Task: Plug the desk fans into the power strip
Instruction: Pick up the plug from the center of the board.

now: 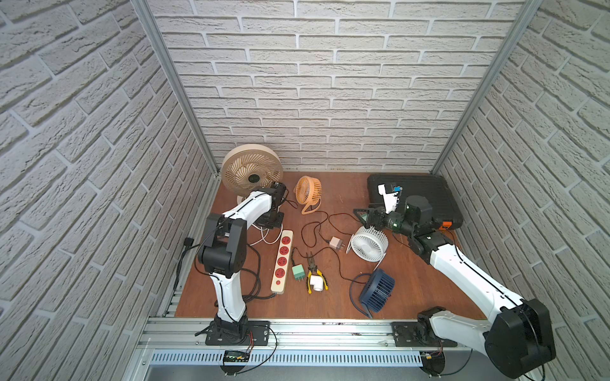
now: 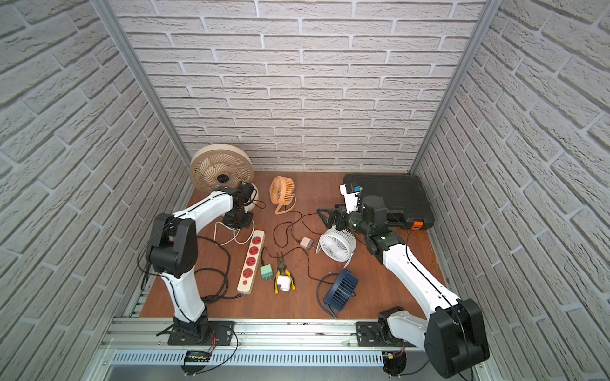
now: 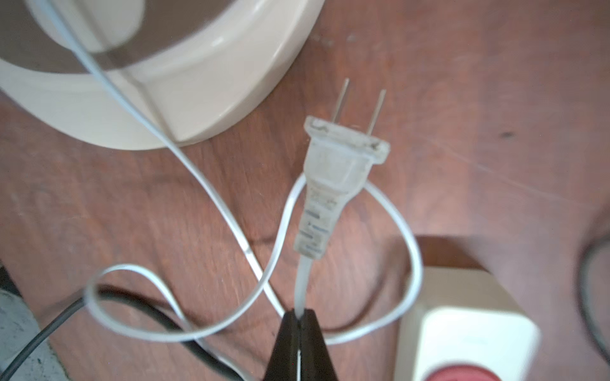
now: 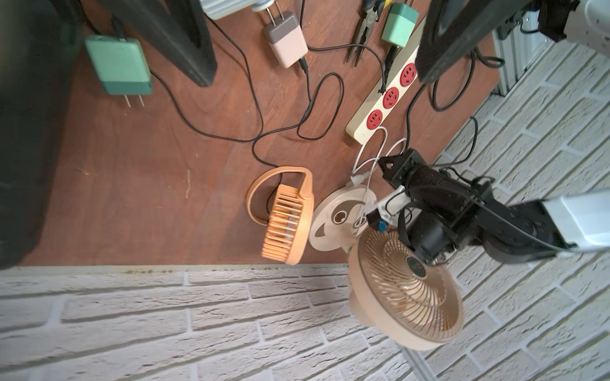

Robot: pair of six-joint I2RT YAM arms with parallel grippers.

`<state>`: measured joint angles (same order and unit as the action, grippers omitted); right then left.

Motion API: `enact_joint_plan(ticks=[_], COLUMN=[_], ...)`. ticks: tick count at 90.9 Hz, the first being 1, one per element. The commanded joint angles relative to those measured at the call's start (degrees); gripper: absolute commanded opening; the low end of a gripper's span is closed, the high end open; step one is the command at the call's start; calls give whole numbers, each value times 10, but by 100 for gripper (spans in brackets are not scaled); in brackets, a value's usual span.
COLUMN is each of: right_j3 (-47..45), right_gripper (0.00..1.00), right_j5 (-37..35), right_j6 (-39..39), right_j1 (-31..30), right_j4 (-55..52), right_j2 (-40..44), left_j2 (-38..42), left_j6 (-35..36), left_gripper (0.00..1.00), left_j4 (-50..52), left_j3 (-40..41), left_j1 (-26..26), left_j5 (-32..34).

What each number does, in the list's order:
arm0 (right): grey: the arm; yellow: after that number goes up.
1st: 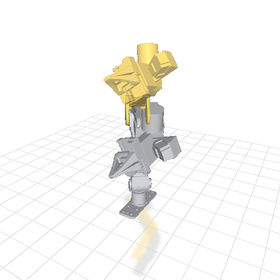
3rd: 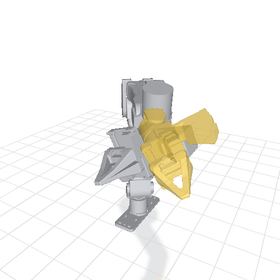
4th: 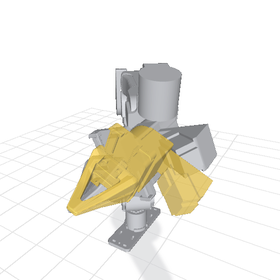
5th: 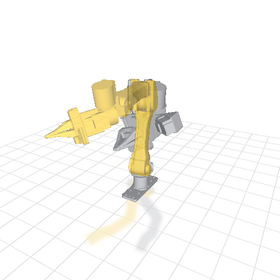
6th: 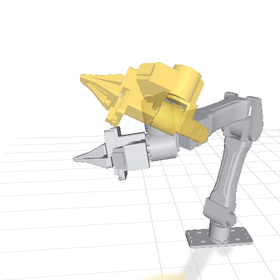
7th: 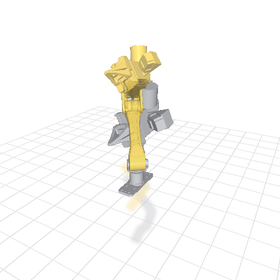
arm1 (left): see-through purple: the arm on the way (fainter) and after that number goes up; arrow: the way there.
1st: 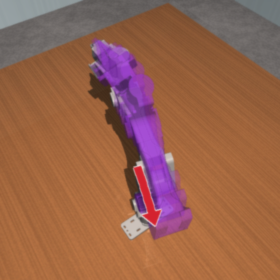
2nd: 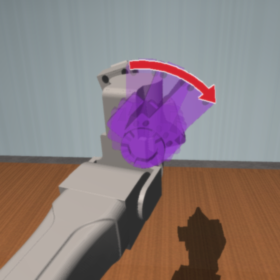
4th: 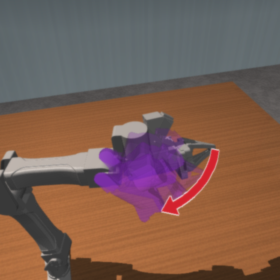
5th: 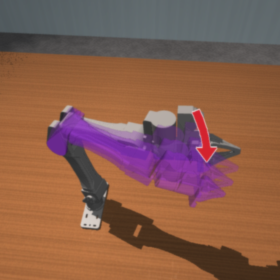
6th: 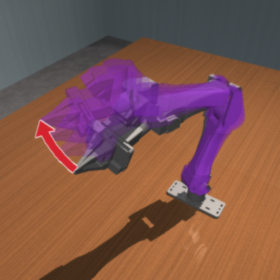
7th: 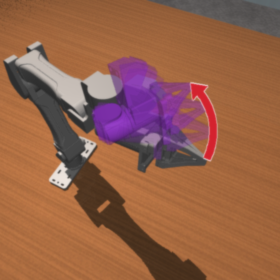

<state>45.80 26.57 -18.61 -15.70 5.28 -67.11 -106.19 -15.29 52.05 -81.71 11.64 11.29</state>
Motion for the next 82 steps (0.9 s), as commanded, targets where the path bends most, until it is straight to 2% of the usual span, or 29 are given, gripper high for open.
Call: enact_joint_plan(ticks=[1, 16, 29, 38, 47, 60, 82], right_j3=[8, -10, 3, 7, 28, 94, 177], right_gripper=[99, 99, 98, 96, 88, 68, 65], right_j5=[-25, -60, -95, -112, -128, -155, -152], right_j6=[51, 142, 248, 342, 441, 538, 620], right_j1=[-38, -106, -173, -223, -263, -295, -303], right_j4=[32, 90, 101, 130, 139, 108, 87], right_j2=[3, -6, -33, -60, -103, -169, -244], left_j2=[67, 109, 135, 148, 152, 151, 158], left_j6=[-14, -1, 16, 24, 17, 15, 15], left_gripper=[0, 0, 0, 0, 0, 0, 0], left_j4=[76, 149, 183, 207, 234, 261, 305], left_j3=[-25, -42, -60, -79, -103, -127, -136], left_j1=[5, 5, -3, -15, -24, -15, 17], left_j5=[-22, -103, -222, -281, -297, -281, -230])
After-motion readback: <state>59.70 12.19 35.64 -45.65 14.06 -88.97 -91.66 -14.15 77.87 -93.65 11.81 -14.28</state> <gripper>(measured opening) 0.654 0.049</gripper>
